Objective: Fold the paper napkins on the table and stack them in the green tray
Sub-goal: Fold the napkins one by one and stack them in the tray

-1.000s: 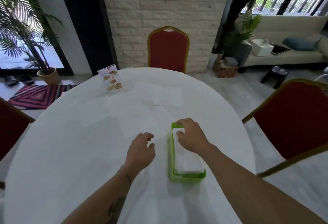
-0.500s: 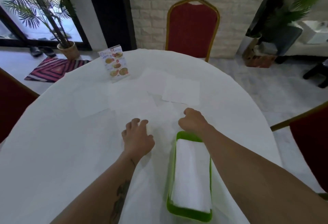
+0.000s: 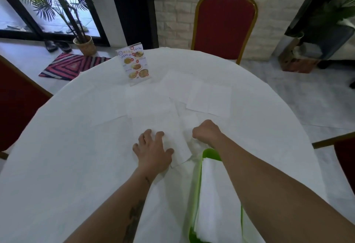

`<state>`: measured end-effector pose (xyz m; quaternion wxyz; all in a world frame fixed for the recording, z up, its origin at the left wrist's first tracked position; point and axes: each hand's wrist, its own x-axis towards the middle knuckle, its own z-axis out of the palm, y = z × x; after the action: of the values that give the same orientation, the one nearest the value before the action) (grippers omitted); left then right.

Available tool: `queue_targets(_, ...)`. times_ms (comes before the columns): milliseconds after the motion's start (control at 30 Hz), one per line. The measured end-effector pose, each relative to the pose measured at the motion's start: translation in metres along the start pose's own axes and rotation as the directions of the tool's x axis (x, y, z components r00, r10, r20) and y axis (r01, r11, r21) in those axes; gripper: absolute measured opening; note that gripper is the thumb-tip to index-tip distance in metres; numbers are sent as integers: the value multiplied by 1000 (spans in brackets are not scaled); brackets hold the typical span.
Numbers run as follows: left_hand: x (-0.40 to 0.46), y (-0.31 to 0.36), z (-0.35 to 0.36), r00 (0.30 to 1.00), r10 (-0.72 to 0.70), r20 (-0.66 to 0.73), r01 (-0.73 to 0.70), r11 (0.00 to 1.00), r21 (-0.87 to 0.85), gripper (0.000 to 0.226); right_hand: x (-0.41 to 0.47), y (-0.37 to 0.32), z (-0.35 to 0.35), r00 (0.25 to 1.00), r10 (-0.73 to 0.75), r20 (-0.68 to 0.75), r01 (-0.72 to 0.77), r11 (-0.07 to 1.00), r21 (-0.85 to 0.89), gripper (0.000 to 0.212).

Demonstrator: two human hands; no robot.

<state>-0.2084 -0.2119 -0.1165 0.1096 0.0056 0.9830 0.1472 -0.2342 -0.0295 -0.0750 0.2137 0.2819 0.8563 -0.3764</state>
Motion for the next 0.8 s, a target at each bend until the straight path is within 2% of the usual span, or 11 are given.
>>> queue_targets(33,0,-1,0,1000,-3,-2,3,1000,0,62,-1,-1,1,1000,0,-4,0,999,-38,8)
queue_targets(67,0,-3,0,1000,-6,-6,6,1000,-1,62,-1,0,4,1000,4,-10,-5,996,-94,14)
queue_targets(133,-1,-5,-1,1000,-9,-22,9,1000,1,63,0,3,7,998,19,-59,-32,973,-227,47)
queue_targets(200,-3,-7,-1,999,-9,-38,9,1000,14,64,0,3,10,995,-5,-98,-23,958,-284,61)
queue_targets(533,-10,-14,1,998,-35,-47,36,999,12,63,-4,-7,15,997,0,-76,-17,974,-225,57)
queue_targets(633,-11,-17,2,998,-40,-47,40,999,6,63,-8,-14,15,995,-71,-70,49,961,-272,39)
queue_targets(700,-11,-19,2,998,-41,-49,41,999,1,62,-10,-21,18,991,-132,-5,126,959,-255,24)
queue_targets(800,-11,-21,2,998,-34,-44,34,999,-3,61,-16,-31,29,979,-161,123,186,953,-237,32)
